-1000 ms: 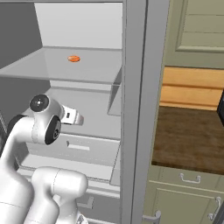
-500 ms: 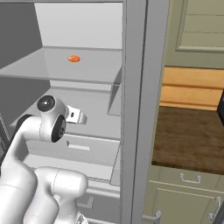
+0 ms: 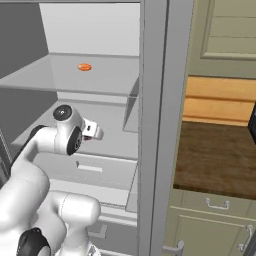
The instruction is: Take the strawberry from the fridge and place it on top of the pancake, located on the dining counter.
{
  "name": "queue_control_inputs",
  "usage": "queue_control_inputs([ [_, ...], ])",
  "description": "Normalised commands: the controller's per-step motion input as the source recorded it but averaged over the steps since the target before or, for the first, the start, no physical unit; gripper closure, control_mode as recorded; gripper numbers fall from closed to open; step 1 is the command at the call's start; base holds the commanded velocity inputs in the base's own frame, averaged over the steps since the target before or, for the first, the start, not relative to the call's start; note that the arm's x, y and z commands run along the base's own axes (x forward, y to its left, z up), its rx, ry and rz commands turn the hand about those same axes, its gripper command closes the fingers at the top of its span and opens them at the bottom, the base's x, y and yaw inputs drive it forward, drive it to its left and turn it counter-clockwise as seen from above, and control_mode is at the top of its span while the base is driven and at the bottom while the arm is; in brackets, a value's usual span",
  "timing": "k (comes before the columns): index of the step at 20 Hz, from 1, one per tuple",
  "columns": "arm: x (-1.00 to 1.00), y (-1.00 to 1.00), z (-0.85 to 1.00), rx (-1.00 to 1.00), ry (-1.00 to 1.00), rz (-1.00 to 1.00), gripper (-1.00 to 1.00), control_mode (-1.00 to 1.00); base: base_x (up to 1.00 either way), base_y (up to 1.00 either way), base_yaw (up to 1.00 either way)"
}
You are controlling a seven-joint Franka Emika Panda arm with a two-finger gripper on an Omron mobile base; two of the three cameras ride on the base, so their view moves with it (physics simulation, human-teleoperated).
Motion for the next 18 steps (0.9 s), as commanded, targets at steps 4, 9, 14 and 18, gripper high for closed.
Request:
queue_control_inputs([
  [4, 0.38, 0.00, -0.25, 0.00, 0.04, 0.00, -1.00, -1.00, 0.00, 0.00, 0.00],
  [9, 0.23, 0.00, -0.32, 0.00, 0.02, 0.00, -1.00, -1.00, 0.00, 0.00, 0.00],
  [14, 0.01, 0.00, -0.31, 0.03, 0.04, 0.00, -1.00, -1.00, 0.00, 0.00, 0.00],
  [18, 0.17, 0.00, -0.13, 0.00, 0.00, 0.00, -1.00, -1.00, 0.00, 0.00, 0.00],
])
